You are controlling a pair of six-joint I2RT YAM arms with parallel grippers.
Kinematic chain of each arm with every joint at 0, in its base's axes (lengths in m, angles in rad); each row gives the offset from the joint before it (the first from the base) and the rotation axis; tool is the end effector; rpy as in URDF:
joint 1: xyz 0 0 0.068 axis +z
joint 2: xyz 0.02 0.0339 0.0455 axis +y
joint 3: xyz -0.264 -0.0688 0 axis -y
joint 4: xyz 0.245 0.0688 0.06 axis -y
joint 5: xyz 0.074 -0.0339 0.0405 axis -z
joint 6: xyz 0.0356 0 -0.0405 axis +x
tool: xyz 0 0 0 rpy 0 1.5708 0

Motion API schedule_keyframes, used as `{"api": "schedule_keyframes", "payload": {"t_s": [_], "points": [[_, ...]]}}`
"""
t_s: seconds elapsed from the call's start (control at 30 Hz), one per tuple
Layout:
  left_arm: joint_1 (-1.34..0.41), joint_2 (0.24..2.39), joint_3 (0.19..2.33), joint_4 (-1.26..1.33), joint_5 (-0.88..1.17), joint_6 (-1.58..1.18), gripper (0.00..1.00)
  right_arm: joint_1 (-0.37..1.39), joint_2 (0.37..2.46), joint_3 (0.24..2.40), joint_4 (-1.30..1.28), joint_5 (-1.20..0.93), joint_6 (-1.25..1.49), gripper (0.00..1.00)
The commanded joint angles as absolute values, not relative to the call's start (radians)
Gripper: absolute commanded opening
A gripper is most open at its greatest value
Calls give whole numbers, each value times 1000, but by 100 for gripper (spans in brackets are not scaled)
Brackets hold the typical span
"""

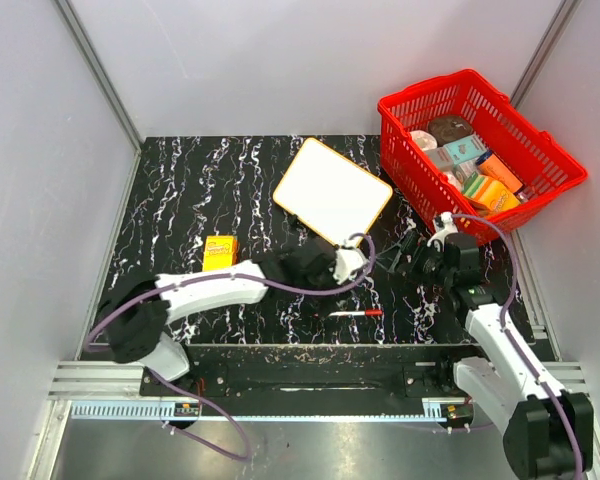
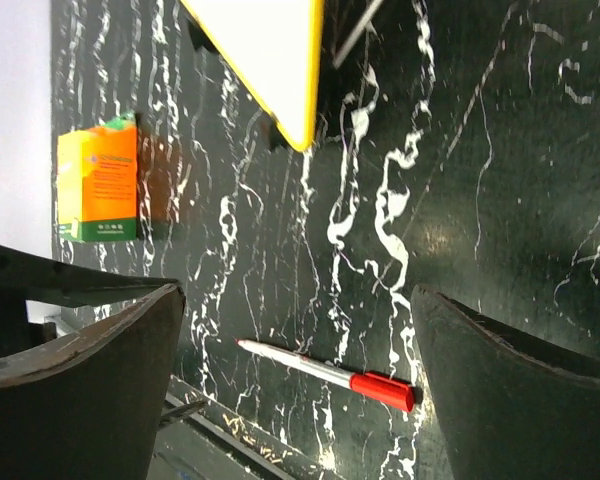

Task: Write a sentence on the whiteboard
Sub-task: Pick up the whiteboard marker without the cap from the center of the board.

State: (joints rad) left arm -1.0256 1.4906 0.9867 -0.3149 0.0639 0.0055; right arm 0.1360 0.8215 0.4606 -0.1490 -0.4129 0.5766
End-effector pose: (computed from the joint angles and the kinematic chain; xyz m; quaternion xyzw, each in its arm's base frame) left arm 0.1625 -0.2724 0.2309 0.4685 0.8030 -0.2051 0.3058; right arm 0.1800 0.0391 0.2244 0.0833 0.8465 0.3384 0.4024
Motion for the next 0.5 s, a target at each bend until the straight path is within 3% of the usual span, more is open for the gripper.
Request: {"api": "schedule_keyframes", "payload": {"t_s": [0.0,0.47], "points": [[-1078,1624,1120,-408,61,136,83,160,883,448,-81,-419,594,100],[-1164,1888,1284,-569,9,183,58,161,907,433,-29,-411,604,100]]}}
